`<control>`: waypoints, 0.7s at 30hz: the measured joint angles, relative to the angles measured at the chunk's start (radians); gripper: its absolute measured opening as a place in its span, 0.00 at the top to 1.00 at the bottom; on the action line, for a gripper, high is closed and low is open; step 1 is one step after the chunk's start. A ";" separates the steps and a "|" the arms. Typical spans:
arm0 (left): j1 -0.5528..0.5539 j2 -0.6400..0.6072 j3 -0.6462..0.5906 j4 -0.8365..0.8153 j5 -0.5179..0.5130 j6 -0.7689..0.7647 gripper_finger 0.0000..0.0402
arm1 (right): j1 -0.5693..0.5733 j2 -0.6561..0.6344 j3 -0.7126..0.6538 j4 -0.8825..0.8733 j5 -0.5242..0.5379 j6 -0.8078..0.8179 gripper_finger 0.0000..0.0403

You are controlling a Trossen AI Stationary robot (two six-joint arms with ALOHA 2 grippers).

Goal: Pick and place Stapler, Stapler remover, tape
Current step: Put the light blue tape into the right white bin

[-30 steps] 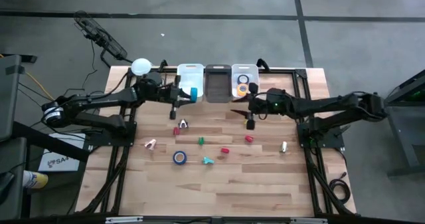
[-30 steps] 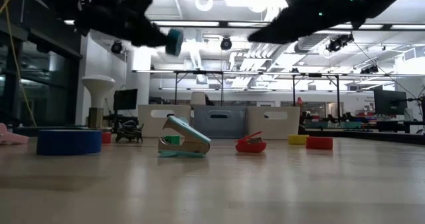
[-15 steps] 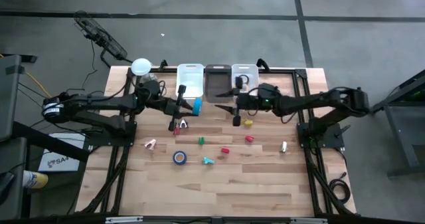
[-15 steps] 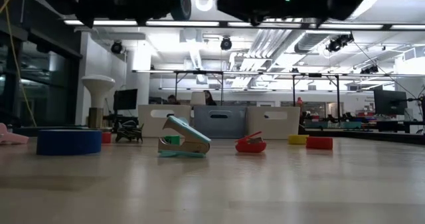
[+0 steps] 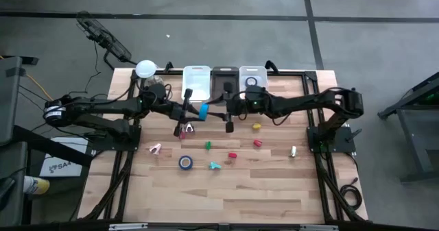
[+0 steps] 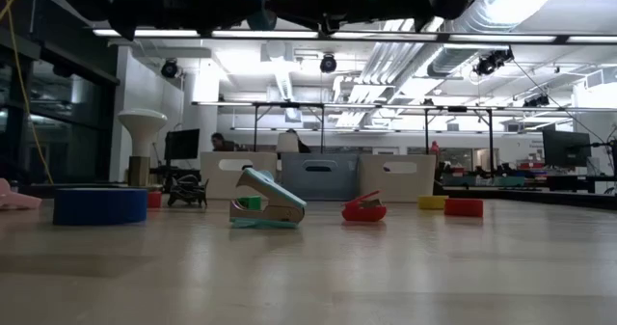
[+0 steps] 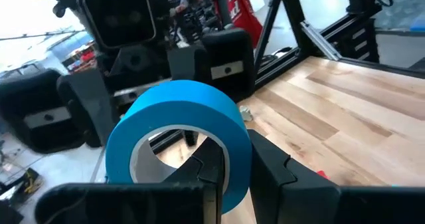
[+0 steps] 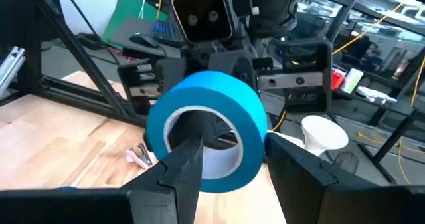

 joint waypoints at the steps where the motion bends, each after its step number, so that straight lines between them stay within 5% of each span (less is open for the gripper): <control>1: 0.000 0.000 0.000 -0.004 0.001 0.000 0.91 | 0.001 0.011 0.010 -0.002 0.001 0.000 0.61; 9: 0.000 0.000 0.000 -0.007 0.000 0.000 0.91 | -0.005 0.036 0.053 -0.006 -0.001 -0.005 0.64; 18: 0.001 0.001 0.001 -0.022 -0.030 -0.011 0.87 | -0.021 0.036 0.054 -0.039 0.018 -0.021 0.91; 21: 0.001 0.000 0.001 -0.036 -0.059 -0.007 0.80 | -0.025 0.036 0.053 -0.057 0.009 -0.018 0.92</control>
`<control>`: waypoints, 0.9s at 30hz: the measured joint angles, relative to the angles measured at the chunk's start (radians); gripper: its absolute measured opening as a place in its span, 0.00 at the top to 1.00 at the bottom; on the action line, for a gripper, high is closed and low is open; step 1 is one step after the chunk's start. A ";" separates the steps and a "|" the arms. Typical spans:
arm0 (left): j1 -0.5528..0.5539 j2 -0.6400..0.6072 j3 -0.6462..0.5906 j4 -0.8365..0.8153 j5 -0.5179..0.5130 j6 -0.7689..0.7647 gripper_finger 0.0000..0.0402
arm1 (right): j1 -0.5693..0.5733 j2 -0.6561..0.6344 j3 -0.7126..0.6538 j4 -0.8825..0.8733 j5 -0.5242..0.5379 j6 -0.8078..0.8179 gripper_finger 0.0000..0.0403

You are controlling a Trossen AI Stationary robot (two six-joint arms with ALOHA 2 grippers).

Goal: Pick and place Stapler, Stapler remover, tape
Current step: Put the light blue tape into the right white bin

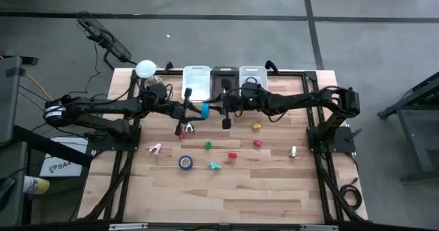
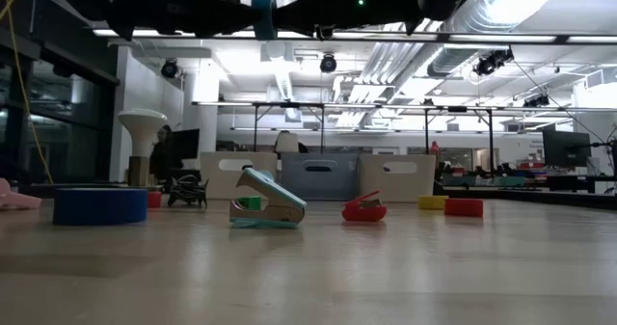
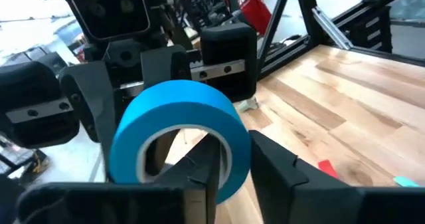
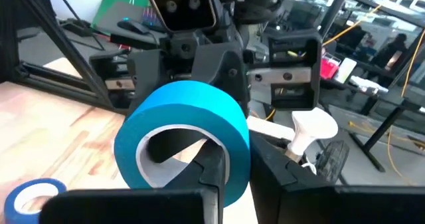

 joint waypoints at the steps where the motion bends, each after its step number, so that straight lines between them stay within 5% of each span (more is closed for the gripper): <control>1: 0.000 0.000 0.000 -0.002 -0.010 0.001 0.78 | -0.003 0.000 0.000 -0.001 -0.001 0.001 0.92; 8: 0.000 0.000 0.000 -0.021 -0.064 0.039 0.68 | -0.026 -0.030 -0.001 -0.097 0.010 0.003 0.92; 14: 0.000 -0.028 0.000 -0.081 -0.227 0.106 0.63 | -0.085 -0.076 -0.001 -0.257 0.073 -0.007 0.92; 27: 0.000 -0.077 0.000 -0.314 -0.524 0.105 0.63 | -0.372 -0.095 -0.001 -0.604 0.174 -0.018 0.92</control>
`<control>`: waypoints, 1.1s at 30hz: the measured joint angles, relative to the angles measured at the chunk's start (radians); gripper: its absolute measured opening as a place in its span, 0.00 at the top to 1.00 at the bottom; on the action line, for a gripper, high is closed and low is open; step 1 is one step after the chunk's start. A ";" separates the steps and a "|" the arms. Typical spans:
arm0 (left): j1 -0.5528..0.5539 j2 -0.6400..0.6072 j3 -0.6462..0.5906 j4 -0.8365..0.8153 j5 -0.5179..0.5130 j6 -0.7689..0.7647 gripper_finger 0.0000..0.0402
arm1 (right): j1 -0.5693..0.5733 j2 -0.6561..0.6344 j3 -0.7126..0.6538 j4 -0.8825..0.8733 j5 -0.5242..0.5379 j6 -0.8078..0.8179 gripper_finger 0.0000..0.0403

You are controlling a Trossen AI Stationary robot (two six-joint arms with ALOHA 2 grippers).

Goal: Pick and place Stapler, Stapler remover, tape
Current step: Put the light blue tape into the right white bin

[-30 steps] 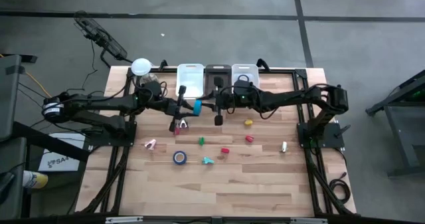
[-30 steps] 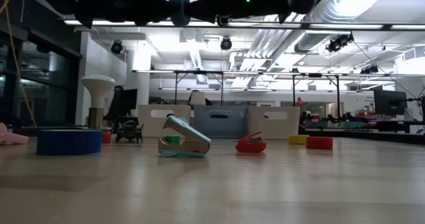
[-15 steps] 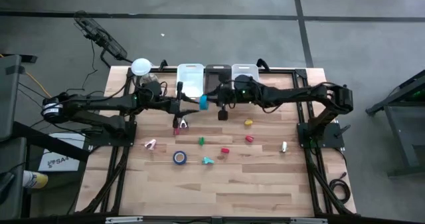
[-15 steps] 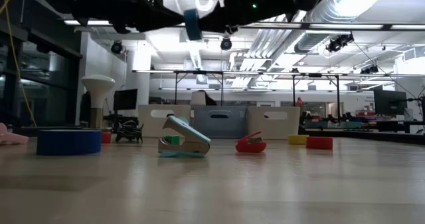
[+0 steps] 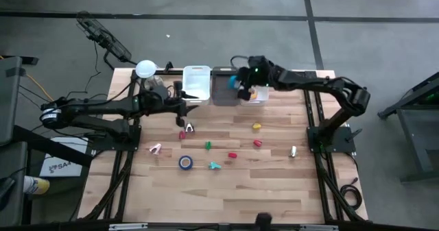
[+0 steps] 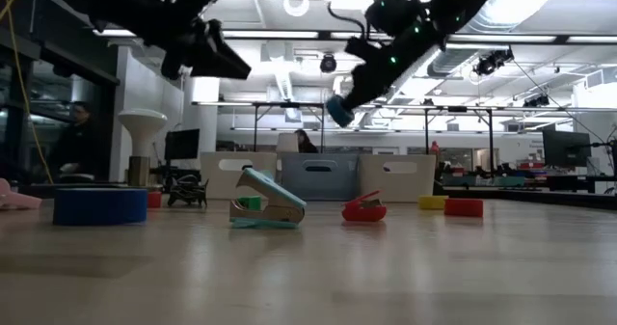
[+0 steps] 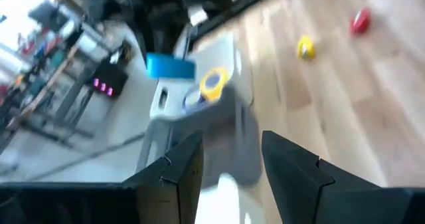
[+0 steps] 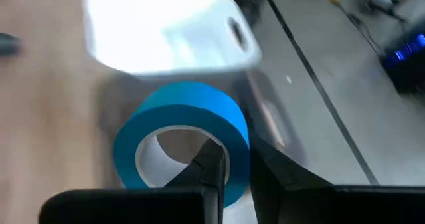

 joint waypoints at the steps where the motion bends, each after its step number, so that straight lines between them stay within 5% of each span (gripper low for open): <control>1: 0.000 0.000 0.000 -0.016 -0.014 -0.001 0.63 | -0.026 0.000 0.000 -0.012 0.003 0.000 0.92; 11: 0.000 0.000 0.000 -0.075 -0.085 -0.008 0.63 | -0.219 0.002 0.003 -0.117 0.003 0.014 0.92; 20: 0.000 0.000 0.000 -0.075 -0.100 -0.019 0.63 | -0.261 0.014 0.120 -0.310 -0.008 -0.048 0.92; 33: 0.000 0.001 0.000 -0.075 -0.103 -0.046 0.63 | -0.294 0.243 0.339 -0.541 0.009 -0.169 0.92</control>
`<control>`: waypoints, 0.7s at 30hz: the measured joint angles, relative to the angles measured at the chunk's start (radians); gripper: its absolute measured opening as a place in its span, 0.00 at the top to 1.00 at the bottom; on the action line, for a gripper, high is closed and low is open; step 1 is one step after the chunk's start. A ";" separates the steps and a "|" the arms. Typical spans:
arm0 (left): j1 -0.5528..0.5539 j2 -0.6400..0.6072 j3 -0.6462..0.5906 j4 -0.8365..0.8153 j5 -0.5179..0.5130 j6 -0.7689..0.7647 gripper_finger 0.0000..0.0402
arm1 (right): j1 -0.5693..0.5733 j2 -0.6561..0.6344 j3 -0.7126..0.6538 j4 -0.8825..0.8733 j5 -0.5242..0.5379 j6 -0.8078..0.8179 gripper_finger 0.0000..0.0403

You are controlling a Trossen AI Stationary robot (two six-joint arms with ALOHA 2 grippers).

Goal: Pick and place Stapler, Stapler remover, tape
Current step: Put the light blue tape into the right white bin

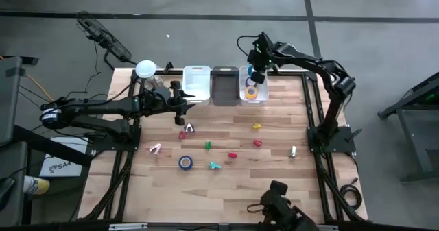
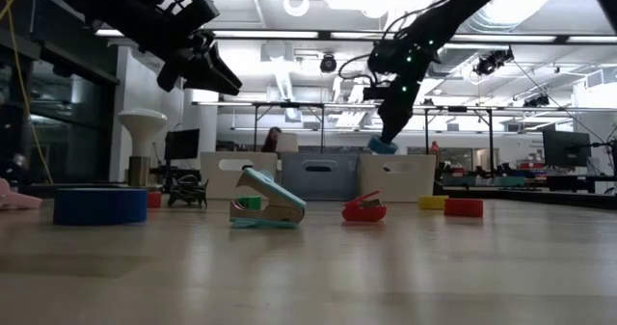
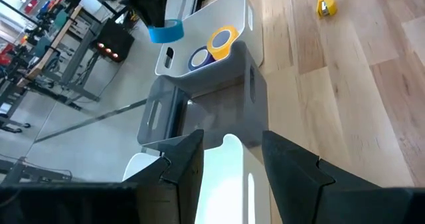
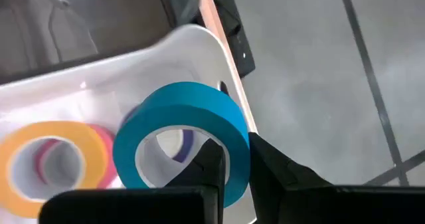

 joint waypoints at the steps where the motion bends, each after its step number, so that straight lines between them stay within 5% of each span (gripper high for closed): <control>1: 0.000 0.000 0.000 -0.001 0.000 0.000 0.63 | -0.002 0.018 0.020 -0.021 -0.002 -0.003 0.92; 21: 0.000 0.000 0.000 -0.023 0.003 -0.007 0.63 | -0.002 0.212 0.146 -0.173 -0.063 -0.086 0.92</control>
